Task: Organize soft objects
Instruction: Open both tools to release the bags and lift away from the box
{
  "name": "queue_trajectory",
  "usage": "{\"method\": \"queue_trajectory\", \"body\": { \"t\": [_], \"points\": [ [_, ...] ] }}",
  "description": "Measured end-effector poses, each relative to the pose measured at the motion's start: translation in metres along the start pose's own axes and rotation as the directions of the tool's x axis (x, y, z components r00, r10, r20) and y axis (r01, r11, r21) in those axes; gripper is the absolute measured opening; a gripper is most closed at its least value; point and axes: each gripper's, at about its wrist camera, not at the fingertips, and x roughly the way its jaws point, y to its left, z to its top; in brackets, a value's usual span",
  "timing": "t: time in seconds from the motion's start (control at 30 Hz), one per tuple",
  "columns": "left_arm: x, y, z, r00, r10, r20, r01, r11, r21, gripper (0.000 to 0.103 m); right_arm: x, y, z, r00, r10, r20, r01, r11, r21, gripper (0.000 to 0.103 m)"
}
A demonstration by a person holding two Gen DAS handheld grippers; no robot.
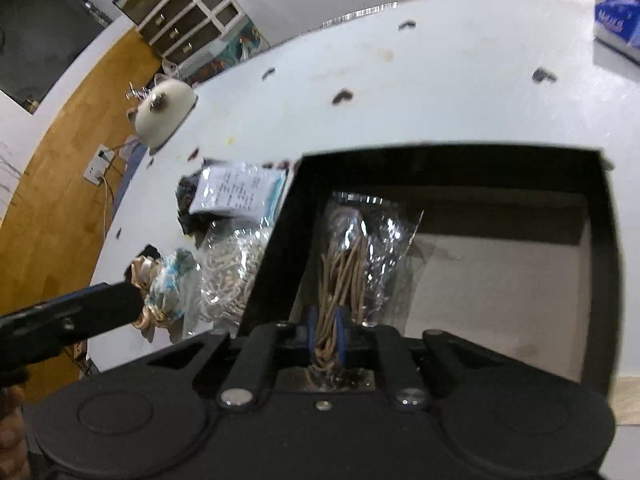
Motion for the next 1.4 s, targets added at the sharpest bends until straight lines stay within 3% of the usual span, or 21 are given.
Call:
{"method": "queue_trajectory", "body": {
  "t": [0.27,0.43,0.73,0.87,1.03,1.17,1.4],
  "points": [
    [-0.002,-0.011,0.0,0.999,-0.033,0.021,0.032,0.998,0.047,0.08,-0.058,-0.006,-0.003,0.991,-0.027,0.128,0.03,0.999,-0.017,0.026],
    [-0.008,-0.018,-0.003,0.996,-0.057,0.069,0.051,0.995,0.086,0.086,-0.095,-0.006,-0.013,0.967,-0.091,0.239,0.101,0.994,-0.032,0.037],
    [-0.023,-0.028,-0.017,0.983,-0.09,0.16,0.064,0.985,0.161,0.102,-0.138,-0.005,-0.042,0.896,-0.199,0.396,0.242,0.968,-0.06,0.063],
    [-0.028,-0.027,-0.025,0.975,-0.094,0.199,0.057,0.981,0.183,0.103,-0.151,-0.001,-0.054,0.843,-0.268,0.466,0.327,0.944,-0.048,0.08],
    [-0.03,-0.024,-0.03,0.973,-0.085,0.216,0.042,0.98,0.195,0.103,-0.16,0.004,-0.067,0.796,-0.303,0.524,0.39,0.919,-0.06,0.101],
    [-0.035,-0.02,-0.035,0.964,-0.093,0.248,0.044,0.979,0.198,0.103,-0.162,0.012,-0.077,0.762,-0.322,0.562,0.434,0.898,-0.074,0.103],
    [-0.04,-0.001,-0.039,0.955,-0.084,0.283,0.035,0.984,0.176,0.103,-0.16,0.025,-0.087,0.725,-0.331,0.604,0.468,0.88,-0.08,0.103]
  ]
}}
